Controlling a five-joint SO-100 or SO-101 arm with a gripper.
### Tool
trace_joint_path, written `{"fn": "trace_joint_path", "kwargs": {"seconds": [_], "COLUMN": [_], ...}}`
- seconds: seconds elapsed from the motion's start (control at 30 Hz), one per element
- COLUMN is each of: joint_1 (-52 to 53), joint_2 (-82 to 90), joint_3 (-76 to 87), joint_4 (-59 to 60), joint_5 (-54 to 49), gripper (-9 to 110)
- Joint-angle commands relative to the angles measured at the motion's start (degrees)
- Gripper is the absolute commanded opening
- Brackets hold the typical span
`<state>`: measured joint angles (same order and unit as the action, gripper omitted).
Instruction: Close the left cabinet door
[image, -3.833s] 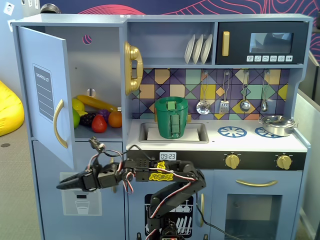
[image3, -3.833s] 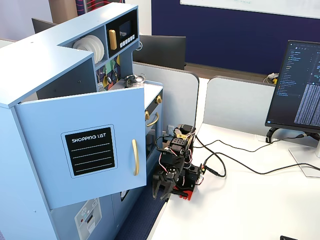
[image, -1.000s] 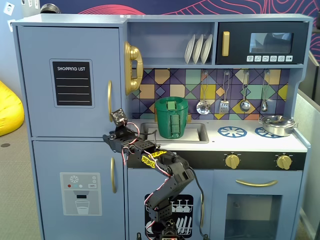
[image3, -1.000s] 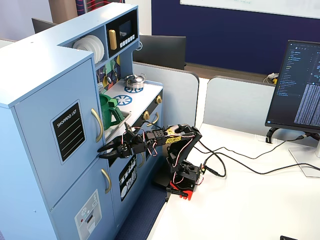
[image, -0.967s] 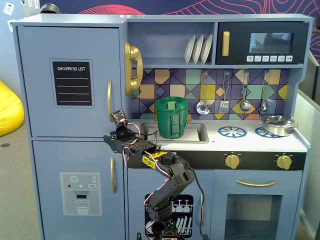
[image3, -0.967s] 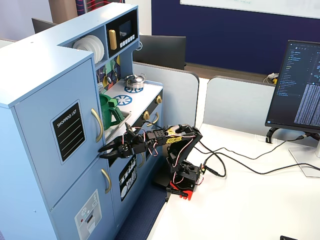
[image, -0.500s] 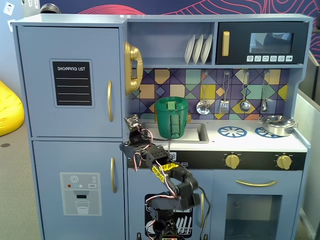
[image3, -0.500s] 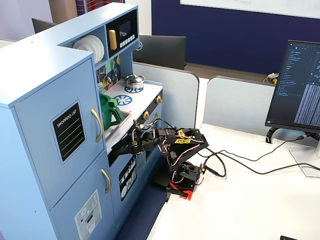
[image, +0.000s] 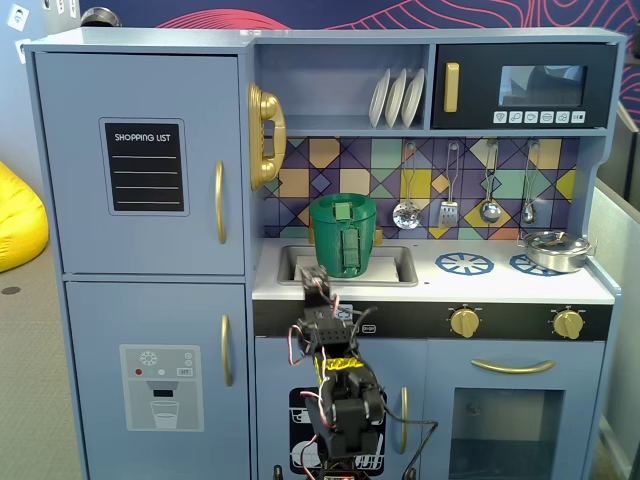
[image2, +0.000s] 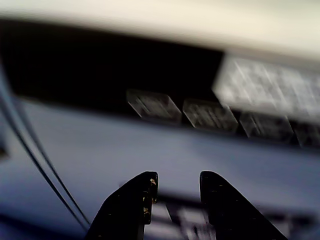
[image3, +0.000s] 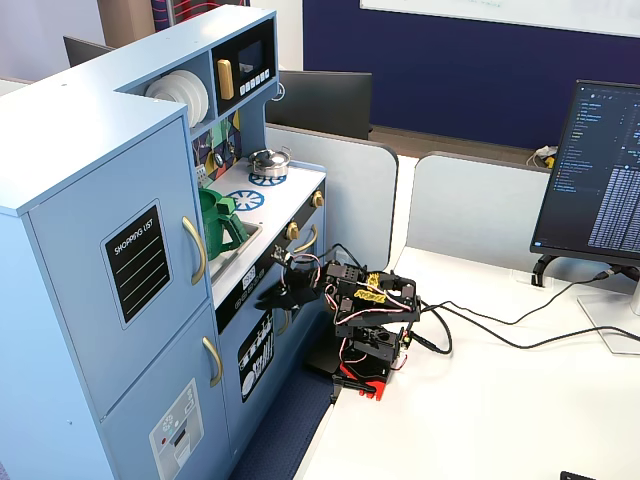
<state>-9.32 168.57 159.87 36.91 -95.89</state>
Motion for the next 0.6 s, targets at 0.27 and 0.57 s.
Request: {"fn": "trace_joint_path", "kwargs": {"seconds": [0.27, 0.57], "joint_1": [9.67, 6.68], "joint_2": [11.16, 13.45], "joint_3": [8.88, 11.78], "joint_4": [27.42, 41.04], "joint_5": [7.91, 16.17], "gripper": [0, 0]}}
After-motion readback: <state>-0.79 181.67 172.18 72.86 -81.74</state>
